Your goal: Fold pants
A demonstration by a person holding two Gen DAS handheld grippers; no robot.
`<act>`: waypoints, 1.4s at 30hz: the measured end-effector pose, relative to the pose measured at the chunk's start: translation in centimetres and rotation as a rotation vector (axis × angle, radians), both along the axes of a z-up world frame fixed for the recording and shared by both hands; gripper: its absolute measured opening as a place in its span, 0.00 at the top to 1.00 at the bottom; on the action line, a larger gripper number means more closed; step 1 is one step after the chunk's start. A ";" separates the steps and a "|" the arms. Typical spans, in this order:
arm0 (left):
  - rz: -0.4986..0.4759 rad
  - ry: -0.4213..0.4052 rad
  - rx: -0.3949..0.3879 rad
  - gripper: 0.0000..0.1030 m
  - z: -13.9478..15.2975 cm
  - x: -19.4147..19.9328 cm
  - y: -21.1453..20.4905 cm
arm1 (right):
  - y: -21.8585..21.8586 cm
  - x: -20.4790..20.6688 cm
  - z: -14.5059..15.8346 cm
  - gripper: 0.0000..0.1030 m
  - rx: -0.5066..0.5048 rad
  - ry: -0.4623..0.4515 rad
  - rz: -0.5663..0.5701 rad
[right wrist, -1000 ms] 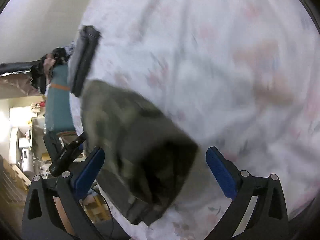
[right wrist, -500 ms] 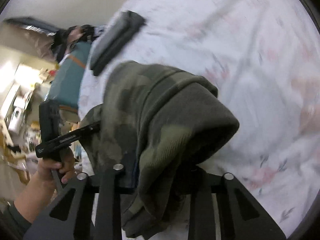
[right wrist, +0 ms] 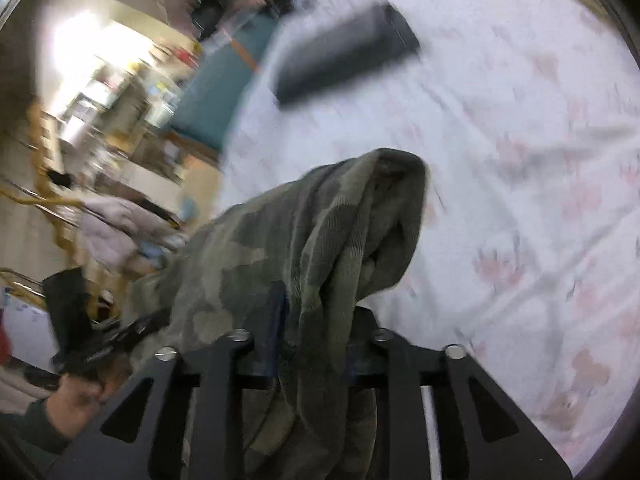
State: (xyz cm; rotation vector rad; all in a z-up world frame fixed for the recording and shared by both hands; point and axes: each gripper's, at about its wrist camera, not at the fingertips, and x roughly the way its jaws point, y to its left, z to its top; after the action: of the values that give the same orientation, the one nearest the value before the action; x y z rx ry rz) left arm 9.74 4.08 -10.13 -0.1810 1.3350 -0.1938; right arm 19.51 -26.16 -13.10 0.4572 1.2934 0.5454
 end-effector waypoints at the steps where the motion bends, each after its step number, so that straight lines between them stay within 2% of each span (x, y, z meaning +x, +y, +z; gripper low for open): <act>1: 0.000 0.107 0.053 0.63 -2.3 -0.3 0.1 | 0.1 -0.4 -1.5 0.61 -0.058 0.054 -0.004; 2: -0.002 0.202 0.106 0.62 -4.1 -0.5 0.4 | 0.1 -1.1 -3.3 0.61 -0.134 0.125 -0.011; 3: 0.004 0.239 0.113 0.59 -5.0 -0.7 1.2 | -0.1 -1.8 -3.8 0.60 -0.155 0.158 -0.016; 4: 0.025 0.215 0.103 0.59 -4.6 -0.6 1.7 | -0.3 -2.3 -3.4 0.58 -0.150 0.150 -0.027; 6: 0.089 0.096 0.148 0.56 -2.1 -0.4 3.2 | -0.9 -3.4 -1.1 0.57 -0.153 0.074 -0.057; 7: 0.116 -0.004 0.192 0.55 -0.4 -0.4 3.7 | -1.3 -4.3 0.5 0.51 -0.158 0.019 -0.085; 8: 0.129 -0.066 0.207 0.54 0.6 -0.5 3.9 | -1.6 -5.0 1.1 0.45 -0.155 -0.006 -0.110; 9: 0.138 -0.120 0.207 0.54 1.6 -0.5 3.9 | -1.9 -6.0 1.5 0.45 -0.151 -0.019 -0.143; 10: 0.135 -0.148 0.170 0.54 2.2 -0.5 3.7 | -1.9 -6.6 1.7 0.44 -0.143 -0.022 -0.157; 12: 0.081 -0.165 0.053 0.54 2.3 -0.4 2.2 | -0.8 -7.4 2.0 0.47 -0.095 -0.037 -0.111; 14: -0.023 -0.124 0.034 0.54 1.0 -0.2 -0.5 | 1.8 -8.3 2.4 0.57 -0.089 -0.073 0.023; 16: -0.131 -0.050 0.125 0.61 -1.4 -0.4 -3.4 | 4.5 -8.8 1.1 0.60 -0.177 -0.040 0.116; 17: -0.153 -0.009 0.184 0.66 -2.7 -0.9 -4.3 | 5.2 -8.9 -0.2 0.61 -0.207 0.015 0.141; 18: -0.168 0.048 0.229 0.66 -4.4 -1.1 -4.6 | 5.9 -9.1 -2.0 0.61 -0.239 0.086 0.169; 20: -0.151 0.113 0.215 0.65 -5.5 -1.4 -4.0 | 6.9 -9.8 -4.3 0.64 -0.319 0.158 0.231; 21: -0.137 0.123 0.200 0.65 -5.6 -1.3 -3.7 | 6.9 -9.8 -4.0 0.64 -0.326 0.154 0.234; 23: -0.113 0.123 0.166 0.65 -5.0 -0.9 -3.1 | 6.0 -9.4 -2.9 0.64 -0.289 0.146 0.194; 25: -0.065 0.107 0.130 0.65 -3.8 -0.5 -2.3 | 3.6 -8.4 -0.9 0.60 -0.221 0.105 0.076; 27: -0.005 0.050 0.095 0.65 -1.9 0.4 -0.7 | 0.1 -7.0 1.2 0.60 -0.162 0.057 -0.077; 30: 0.071 -0.027 0.099 0.63 0.2 2.8 1.2 | -4.3 -4.8 3.1 0.52 -0.069 0.005 -0.240; 32: 0.139 -0.053 0.081 0.62 0.8 5.3 2.4 | -6.1 -2.7 2.8 0.52 -0.042 0.009 -0.288; 35: 0.209 -0.052 0.047 0.51 0.2 8.2 4.4 | -7.1 -0.1 0.9 0.52 0.033 0.062 -0.327; 37: 0.226 -0.019 0.006 0.50 -1.4 9.6 5.1 | -5.4 1.5 -0.1 0.52 0.032 0.085 -0.304; 39: 0.253 0.009 -0.032 0.50 -3.0 9.9 5.1 | -3.7 2.3 0.0 0.52 -0.010 0.062 -0.272; 42: 0.283 -0.002 -0.060 0.51 -3.5 9.7 5.2 | -2.0 2.1 2.7 0.52 -0.180 -0.095 -0.256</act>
State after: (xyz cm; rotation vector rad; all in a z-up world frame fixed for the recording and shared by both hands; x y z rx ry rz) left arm 19.49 9.25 -13.66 -0.4174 1.2870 0.0053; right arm 21.65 -28.19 -10.44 0.4329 1.1599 0.2312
